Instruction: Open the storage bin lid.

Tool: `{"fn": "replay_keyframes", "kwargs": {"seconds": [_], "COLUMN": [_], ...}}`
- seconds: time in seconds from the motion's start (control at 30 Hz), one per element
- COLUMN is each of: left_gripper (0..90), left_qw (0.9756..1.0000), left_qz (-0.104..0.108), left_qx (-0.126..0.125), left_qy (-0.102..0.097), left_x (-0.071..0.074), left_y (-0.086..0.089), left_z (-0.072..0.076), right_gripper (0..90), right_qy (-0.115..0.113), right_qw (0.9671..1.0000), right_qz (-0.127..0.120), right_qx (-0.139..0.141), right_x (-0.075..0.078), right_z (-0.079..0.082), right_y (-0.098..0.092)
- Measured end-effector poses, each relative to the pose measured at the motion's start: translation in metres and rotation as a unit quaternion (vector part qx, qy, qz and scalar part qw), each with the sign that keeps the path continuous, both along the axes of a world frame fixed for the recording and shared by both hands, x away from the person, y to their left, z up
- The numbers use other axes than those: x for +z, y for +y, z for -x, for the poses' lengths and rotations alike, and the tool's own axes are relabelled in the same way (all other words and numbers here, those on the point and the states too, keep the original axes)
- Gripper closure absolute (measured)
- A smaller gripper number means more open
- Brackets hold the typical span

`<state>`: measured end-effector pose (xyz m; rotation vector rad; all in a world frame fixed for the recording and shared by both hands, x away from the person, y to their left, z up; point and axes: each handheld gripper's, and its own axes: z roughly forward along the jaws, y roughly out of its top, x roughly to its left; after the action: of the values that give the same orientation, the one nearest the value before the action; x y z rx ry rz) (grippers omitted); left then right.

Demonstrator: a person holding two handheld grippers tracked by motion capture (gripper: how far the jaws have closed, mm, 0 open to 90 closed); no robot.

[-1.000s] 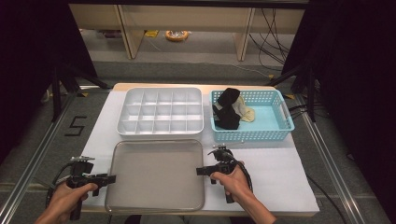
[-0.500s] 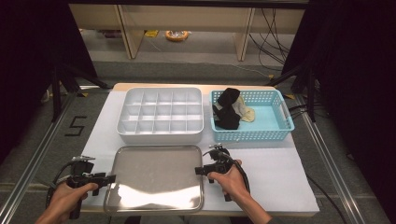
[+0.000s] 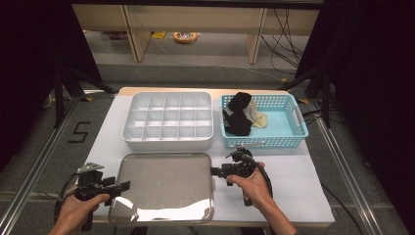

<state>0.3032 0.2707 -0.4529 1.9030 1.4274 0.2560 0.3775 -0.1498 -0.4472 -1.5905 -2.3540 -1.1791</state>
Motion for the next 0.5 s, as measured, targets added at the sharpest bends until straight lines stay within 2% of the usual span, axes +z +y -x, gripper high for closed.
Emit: {"fn": "replay_keyframes", "kwargs": {"seconds": [0.07,0.1,0.13,0.2,0.23,0.27,0.3,0.33,0.37,0.4,0.43,0.5], "left_gripper": [31.9,31.5,31.1,30.5,30.4,30.1,29.9,29.5,29.3,29.3,29.0,28.2], "left_qw": [0.9999,0.9997,0.9995,0.9991,0.9985,0.9982,0.998,0.9973,0.9973,0.9974,0.9971,0.9967], "left_qz": [0.003,-0.004,0.004,0.006,-0.002,-0.008,-0.007,-0.008,-0.008,-0.002,-0.007,-0.008], "left_qx": [-0.011,-0.024,-0.03,-0.039,-0.05,-0.055,-0.056,-0.065,-0.065,-0.063,-0.068,-0.073], "left_qy": [-0.006,-0.005,-0.009,-0.017,-0.022,-0.025,-0.03,-0.033,-0.033,-0.035,-0.034,-0.034], "left_x": [0.0,0.001,0.0,0.0,0.0,0.001,0.0,-0.001,-0.001,-0.002,-0.002,-0.003], "left_y": [-0.011,-0.015,-0.024,-0.034,-0.039,-0.044,-0.048,-0.054,-0.054,-0.057,-0.059,-0.064], "left_z": [0.001,0.001,0.001,0.001,0.001,0.001,0.001,-0.001,-0.001,-0.001,-0.002,-0.003], "right_gripper": [42.8,42.9,42.8,42.9,43.0,43.1,43.2,43.3,43.3,43.3,43.3,43.3], "right_qy": [-0.018,-0.021,-0.031,-0.034,-0.033,-0.04,-0.03,-0.039,-0.039,-0.056,-0.06,-0.061], "right_qw": [0.9998,0.9998,0.9995,0.9994,0.9993,0.9991,0.9993,0.9989,0.9989,0.9983,0.998,0.9977], "right_qz": [0.005,-0.003,-0.002,-0.009,-0.017,-0.015,-0.016,-0.015,-0.015,-0.008,-0.013,-0.017], "right_qx": [-0.001,0.001,0.005,-0.001,-0.005,-0.007,-0.017,-0.02,-0.02,-0.014,-0.012,-0.026], "right_x": [0.003,0.005,0.006,0.007,0.008,0.008,0.01,0.012,0.012,0.013,0.015,0.019], "right_z": [-0.001,-0.001,-0.001,-0.002,-0.001,-0.002,-0.001,-0.002,-0.002,-0.004,-0.005,-0.005], "right_y": [-0.006,-0.009,-0.013,-0.019,-0.02,-0.023,-0.024,-0.029,-0.029,-0.033,-0.036,-0.038]}}
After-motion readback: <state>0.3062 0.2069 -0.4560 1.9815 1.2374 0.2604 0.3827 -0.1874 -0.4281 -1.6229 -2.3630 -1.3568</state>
